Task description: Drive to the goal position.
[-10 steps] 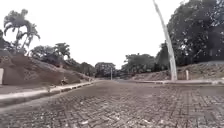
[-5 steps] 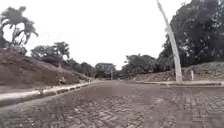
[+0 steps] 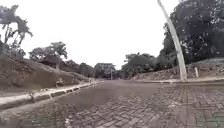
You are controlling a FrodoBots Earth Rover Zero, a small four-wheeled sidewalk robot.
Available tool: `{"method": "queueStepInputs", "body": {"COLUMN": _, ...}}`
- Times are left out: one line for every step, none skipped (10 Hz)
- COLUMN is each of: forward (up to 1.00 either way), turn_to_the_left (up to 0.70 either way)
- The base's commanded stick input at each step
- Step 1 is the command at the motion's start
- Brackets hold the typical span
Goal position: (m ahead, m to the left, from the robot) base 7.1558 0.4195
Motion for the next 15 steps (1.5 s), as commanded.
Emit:
{"method": "queueStepInputs", "body": {"forward": 1.0, "turn_to_the_left": 0.0}}
{"method": "queueStepInputs", "body": {"forward": 1.0, "turn_to_the_left": -0.14}}
{"method": "queueStepInputs", "body": {"forward": 1.0, "turn_to_the_left": 0.0}}
{"method": "queueStepInputs", "body": {"forward": 1.0, "turn_to_the_left": 0.0}}
{"method": "queueStepInputs", "body": {"forward": 1.0, "turn_to_the_left": 0.0}}
{"method": "queueStepInputs", "body": {"forward": 1.0, "turn_to_the_left": 0.0}}
{"method": "queueStepInputs", "body": {"forward": 1.0, "turn_to_the_left": 0.0}}
{"method": "queueStepInputs", "body": {"forward": 1.0, "turn_to_the_left": 0.0}}
{"method": "queueStepInputs", "body": {"forward": 1.0, "turn_to_the_left": 0.0}}
{"method": "queueStepInputs", "body": {"forward": 1.0, "turn_to_the_left": 0.0}}
{"method": "queueStepInputs", "body": {"forward": 1.0, "turn_to_the_left": 0.0}}
{"method": "queueStepInputs", "body": {"forward": 1.0, "turn_to_the_left": 0.0}}
{"method": "queueStepInputs", "body": {"forward": 1.0, "turn_to_the_left": 0.0}}
{"method": "queueStepInputs", "body": {"forward": 1.0, "turn_to_the_left": 0.0}}
{"method": "queueStepInputs", "body": {"forward": 1.0, "turn_to_the_left": 0.0}}
